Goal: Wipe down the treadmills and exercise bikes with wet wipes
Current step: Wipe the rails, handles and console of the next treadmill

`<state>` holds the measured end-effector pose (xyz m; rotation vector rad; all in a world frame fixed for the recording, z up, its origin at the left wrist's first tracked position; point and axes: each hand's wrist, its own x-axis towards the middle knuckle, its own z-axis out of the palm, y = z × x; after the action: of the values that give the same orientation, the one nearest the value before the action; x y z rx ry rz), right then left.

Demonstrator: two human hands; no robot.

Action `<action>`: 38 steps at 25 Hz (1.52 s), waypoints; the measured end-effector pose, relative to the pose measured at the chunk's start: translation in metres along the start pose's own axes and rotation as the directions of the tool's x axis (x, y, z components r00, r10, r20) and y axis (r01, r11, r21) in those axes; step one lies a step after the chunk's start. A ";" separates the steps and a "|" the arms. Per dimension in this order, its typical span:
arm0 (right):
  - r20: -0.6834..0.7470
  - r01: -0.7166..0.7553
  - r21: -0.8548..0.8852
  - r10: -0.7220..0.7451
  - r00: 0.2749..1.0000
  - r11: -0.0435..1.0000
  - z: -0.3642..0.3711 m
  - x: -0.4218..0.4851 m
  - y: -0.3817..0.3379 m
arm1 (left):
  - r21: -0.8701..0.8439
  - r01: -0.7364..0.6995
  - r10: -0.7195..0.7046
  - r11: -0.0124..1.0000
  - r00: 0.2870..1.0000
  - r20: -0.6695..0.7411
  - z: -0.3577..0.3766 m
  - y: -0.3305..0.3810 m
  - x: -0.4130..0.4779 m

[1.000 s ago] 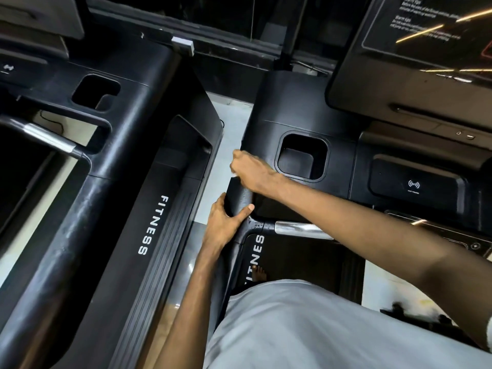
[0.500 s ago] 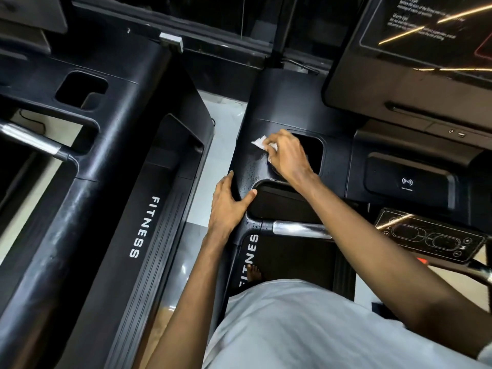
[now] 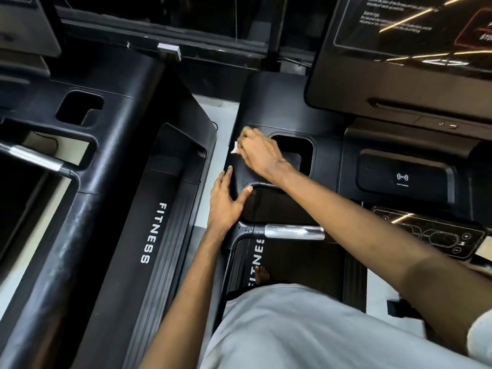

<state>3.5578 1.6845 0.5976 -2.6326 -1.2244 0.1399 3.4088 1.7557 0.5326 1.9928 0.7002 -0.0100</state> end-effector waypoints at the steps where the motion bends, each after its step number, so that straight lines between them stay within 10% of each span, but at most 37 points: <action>1: -0.034 -0.010 0.033 0.011 0.999 0.999 -0.004 0.002 0.004 | 0.001 0.008 -0.008 1.000 1.000 0.001 0.000 0.001 0.000; 11: -0.237 -0.263 0.286 0.334 0.912 0.921 -0.012 -0.009 0.060 | 0.078 -0.009 0.007 0.997 1.000 0.028 0.001 0.024 0.004; 21: -0.294 -0.364 0.119 0.383 0.876 0.924 -0.024 -0.082 0.115 | 0.190 -0.093 0.087 0.977 0.995 0.043 0.006 0.038 0.024; 38: 0.320 -0.535 0.252 0.452 0.833 0.807 -0.004 -0.022 0.051 | 0.104 -0.144 0.142 0.984 0.989 0.032 0.012 0.023 0.039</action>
<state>3.5826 1.6355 0.5884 -2.6076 -0.4627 0.7182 3.4554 1.7567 0.5334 2.1380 0.5495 0.0148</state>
